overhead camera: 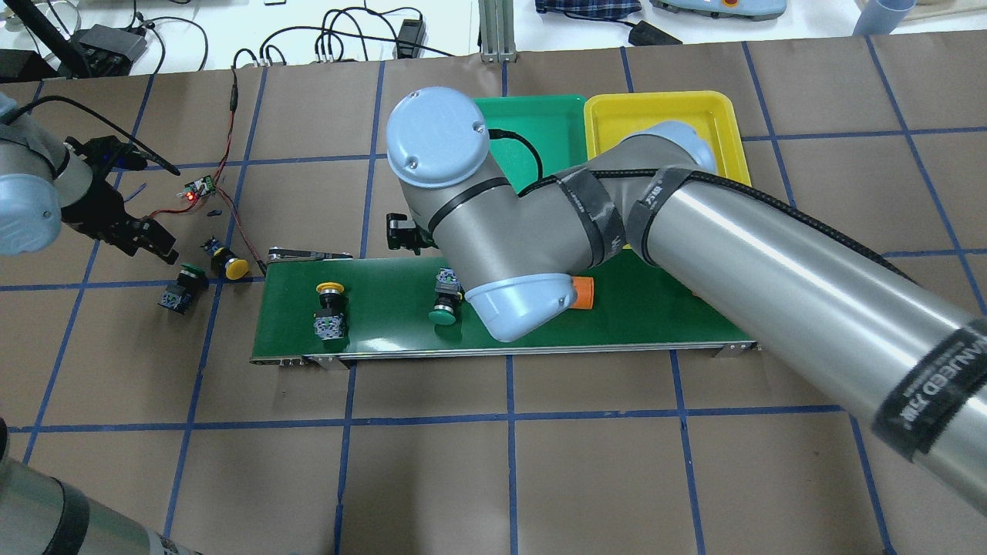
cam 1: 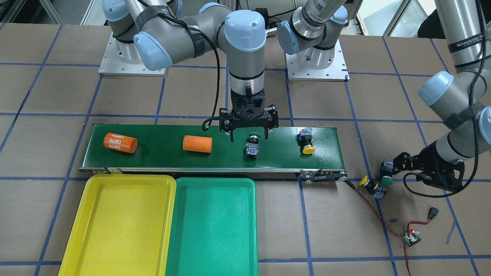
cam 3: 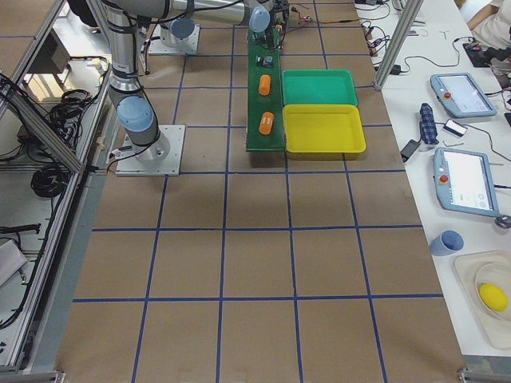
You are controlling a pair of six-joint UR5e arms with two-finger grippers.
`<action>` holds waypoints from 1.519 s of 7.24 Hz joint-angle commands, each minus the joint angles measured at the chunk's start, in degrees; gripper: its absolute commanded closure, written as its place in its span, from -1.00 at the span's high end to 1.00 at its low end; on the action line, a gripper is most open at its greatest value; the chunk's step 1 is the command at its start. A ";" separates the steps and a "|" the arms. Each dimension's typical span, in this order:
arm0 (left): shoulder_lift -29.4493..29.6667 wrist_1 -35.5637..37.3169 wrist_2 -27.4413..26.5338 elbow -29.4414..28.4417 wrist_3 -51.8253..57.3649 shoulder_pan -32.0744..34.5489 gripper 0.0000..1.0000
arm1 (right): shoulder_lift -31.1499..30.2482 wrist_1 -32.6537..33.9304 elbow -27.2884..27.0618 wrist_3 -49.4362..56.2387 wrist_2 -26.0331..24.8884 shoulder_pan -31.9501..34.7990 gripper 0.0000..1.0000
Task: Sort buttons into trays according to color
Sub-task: 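Grasp a green-capped button on the belt with right gripper while left grasps another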
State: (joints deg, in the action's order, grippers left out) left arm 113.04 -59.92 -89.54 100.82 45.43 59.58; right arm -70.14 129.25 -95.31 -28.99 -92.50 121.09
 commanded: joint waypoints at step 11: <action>4.73 0.15 0.51 1.13 0.01 -0.60 -1.00 | 4.75 -6.03 -2.07 -6.87 -5.58 0.03 0.29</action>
State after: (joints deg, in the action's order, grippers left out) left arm 117.77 -59.72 -89.03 102.07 45.41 58.91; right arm -65.40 123.47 -96.97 -35.83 -98.15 121.17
